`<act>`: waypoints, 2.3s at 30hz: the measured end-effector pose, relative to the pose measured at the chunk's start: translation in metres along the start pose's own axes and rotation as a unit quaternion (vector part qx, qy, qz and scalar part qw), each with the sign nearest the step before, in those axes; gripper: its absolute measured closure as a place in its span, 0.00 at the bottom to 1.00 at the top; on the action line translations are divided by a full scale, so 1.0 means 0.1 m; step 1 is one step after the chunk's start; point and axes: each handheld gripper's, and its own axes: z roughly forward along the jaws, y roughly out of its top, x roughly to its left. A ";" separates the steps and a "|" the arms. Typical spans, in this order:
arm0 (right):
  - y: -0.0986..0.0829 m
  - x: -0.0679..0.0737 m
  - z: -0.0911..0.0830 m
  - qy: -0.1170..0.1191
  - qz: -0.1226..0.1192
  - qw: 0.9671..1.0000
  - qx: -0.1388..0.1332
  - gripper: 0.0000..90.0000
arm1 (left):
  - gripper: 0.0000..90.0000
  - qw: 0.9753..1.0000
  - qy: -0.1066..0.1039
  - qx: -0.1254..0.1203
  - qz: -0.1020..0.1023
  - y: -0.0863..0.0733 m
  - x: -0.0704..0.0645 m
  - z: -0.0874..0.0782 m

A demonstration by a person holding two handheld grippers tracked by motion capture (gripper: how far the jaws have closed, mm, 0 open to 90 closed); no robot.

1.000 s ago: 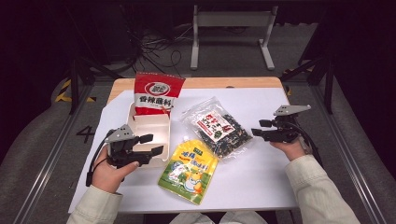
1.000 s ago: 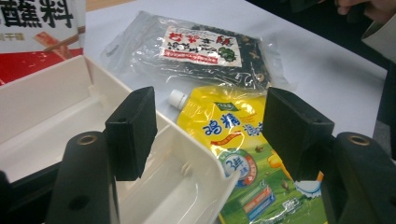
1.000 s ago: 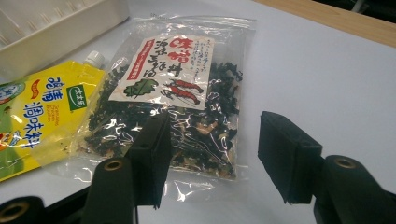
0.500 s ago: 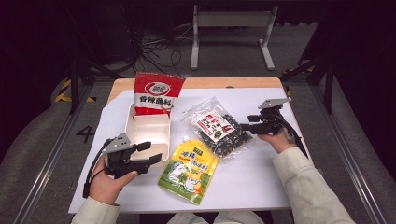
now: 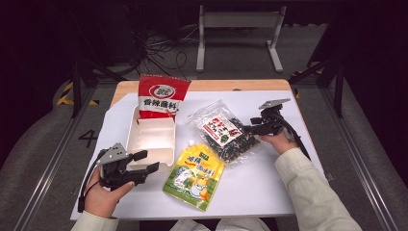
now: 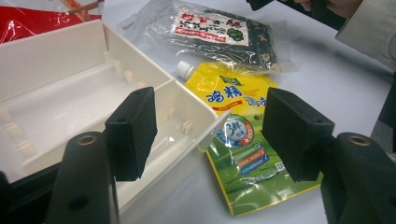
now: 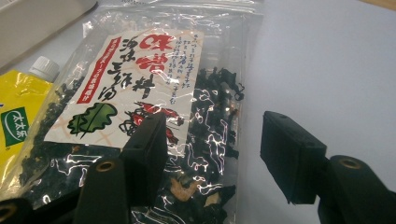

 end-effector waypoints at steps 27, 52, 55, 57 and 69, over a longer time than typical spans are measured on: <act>-0.11 -0.10 0.24 0.053 0.086 0.994 0.051 0.43 | 0.40 1.000 -0.008 0.010 0.003 0.00 -0.02 0.09; -0.08 0.13 0.20 0.041 0.058 0.994 0.078 0.73 | 0.41 1.000 -0.015 0.006 0.011 0.05 -0.04 0.13; -0.08 0.15 0.16 0.036 0.052 0.995 0.077 0.84 | 0.41 1.000 -0.017 0.006 0.011 0.06 -0.03 0.15; -0.08 0.16 0.14 0.034 0.049 0.995 0.080 0.88 | 0.41 1.000 -0.018 0.007 0.012 0.06 -0.03 0.15; -0.14 0.25 -0.03 0.004 0.035 0.998 0.057 0.93 | 0.42 1.000 -0.025 0.010 0.013 0.08 -0.04 0.22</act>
